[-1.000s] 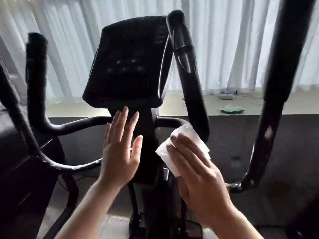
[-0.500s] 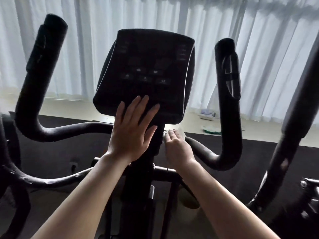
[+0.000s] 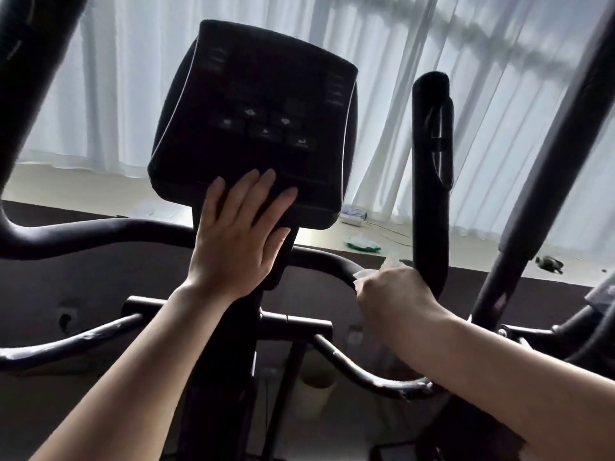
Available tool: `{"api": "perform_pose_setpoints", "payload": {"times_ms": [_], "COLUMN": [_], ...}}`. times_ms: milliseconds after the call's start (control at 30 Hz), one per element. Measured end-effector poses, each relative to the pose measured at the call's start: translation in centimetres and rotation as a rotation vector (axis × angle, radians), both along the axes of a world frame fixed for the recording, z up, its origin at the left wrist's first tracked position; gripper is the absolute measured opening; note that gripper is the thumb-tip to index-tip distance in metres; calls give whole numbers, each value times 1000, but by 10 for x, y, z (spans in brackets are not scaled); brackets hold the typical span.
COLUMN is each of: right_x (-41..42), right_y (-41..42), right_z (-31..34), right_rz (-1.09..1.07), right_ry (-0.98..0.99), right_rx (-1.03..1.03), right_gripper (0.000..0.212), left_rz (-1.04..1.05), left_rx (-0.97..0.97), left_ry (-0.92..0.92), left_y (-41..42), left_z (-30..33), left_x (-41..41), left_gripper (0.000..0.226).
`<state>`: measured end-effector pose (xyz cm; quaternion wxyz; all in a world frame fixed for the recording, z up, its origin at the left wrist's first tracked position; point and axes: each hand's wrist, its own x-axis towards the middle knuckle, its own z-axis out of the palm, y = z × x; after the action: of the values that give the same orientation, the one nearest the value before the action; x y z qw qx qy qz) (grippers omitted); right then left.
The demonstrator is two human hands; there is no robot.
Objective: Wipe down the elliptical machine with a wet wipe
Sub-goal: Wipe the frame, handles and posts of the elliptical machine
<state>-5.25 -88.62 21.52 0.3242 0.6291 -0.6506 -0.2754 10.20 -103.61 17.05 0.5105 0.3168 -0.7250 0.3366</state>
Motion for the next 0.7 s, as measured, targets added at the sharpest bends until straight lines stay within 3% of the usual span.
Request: {"api": "perform_pose_setpoints", "payload": {"times_ms": [133, 300, 400, 467, 533, 700], "right_x": [12, 1, -8, -7, -17, -30], "right_y": [-21, -91, -102, -92, -81, -41], "right_z": [-2, -48, -69, -67, -62, -54], "right_rz": [-115, -23, 55, -6, 50, 24], "right_ry": [-86, -144, -188, -192, -61, -126], "right_rx": [-83, -250, -228, -189, -101, -40], "right_gripper": [34, 28, 44, 61, 53, 52], "left_rz": [1, 13, 13, 16, 19, 21], "left_rx": [-3, -14, -31, -50, -72, -83], "left_ry": [2, -3, -6, -2, 0, -2], "left_y": [-1, -1, -4, -7, -9, -11], "left_z": [0, -1, -2, -2, -2, -4], "left_x": [-1, 0, 0, 0, 1, 1], "left_gripper": [48, 50, 51, 50, 50, 48]}}
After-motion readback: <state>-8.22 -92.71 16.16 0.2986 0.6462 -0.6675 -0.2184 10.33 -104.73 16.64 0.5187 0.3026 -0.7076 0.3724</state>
